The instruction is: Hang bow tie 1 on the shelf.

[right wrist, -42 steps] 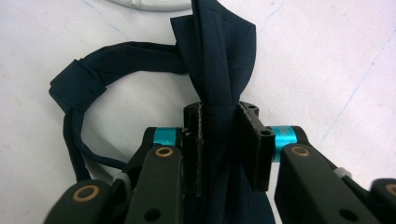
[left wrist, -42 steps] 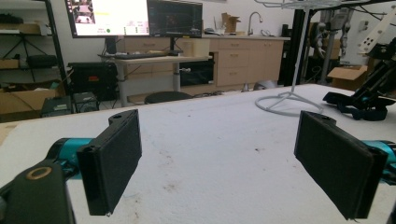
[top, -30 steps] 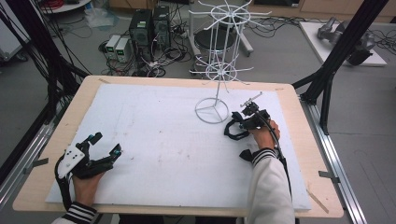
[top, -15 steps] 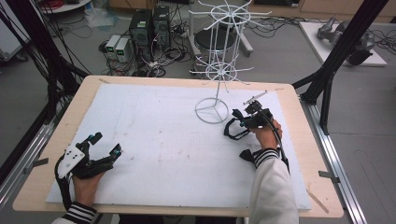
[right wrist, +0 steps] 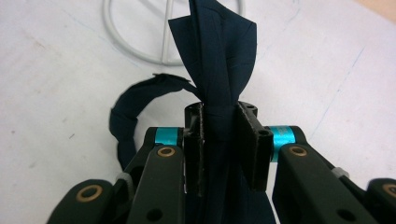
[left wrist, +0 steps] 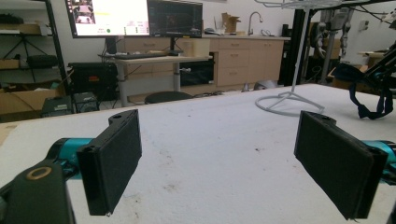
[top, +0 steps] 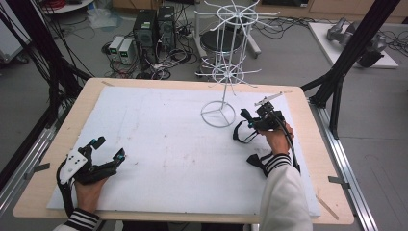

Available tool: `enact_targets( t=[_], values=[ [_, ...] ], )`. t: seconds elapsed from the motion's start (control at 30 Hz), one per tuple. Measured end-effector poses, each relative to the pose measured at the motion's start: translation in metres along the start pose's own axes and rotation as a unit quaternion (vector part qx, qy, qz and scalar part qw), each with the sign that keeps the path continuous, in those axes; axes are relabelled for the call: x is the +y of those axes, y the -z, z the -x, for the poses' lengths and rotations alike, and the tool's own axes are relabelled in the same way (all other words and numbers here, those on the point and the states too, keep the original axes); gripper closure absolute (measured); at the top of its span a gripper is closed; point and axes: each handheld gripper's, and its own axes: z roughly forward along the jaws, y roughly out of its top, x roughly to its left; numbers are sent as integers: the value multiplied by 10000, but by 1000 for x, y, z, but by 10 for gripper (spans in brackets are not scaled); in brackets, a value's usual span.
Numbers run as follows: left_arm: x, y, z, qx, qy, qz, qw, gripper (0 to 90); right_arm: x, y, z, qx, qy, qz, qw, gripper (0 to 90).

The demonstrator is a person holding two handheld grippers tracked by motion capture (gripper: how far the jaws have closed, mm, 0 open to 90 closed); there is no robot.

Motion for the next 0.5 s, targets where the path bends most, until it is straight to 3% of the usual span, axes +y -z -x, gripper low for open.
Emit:
enact_targets(
  t=[0.5],
  values=[
    [0, 0, 0, -7, -13, -8, 10000, 154, -1, 24, -4, 56, -82, 486, 9988, 738]
  ],
)
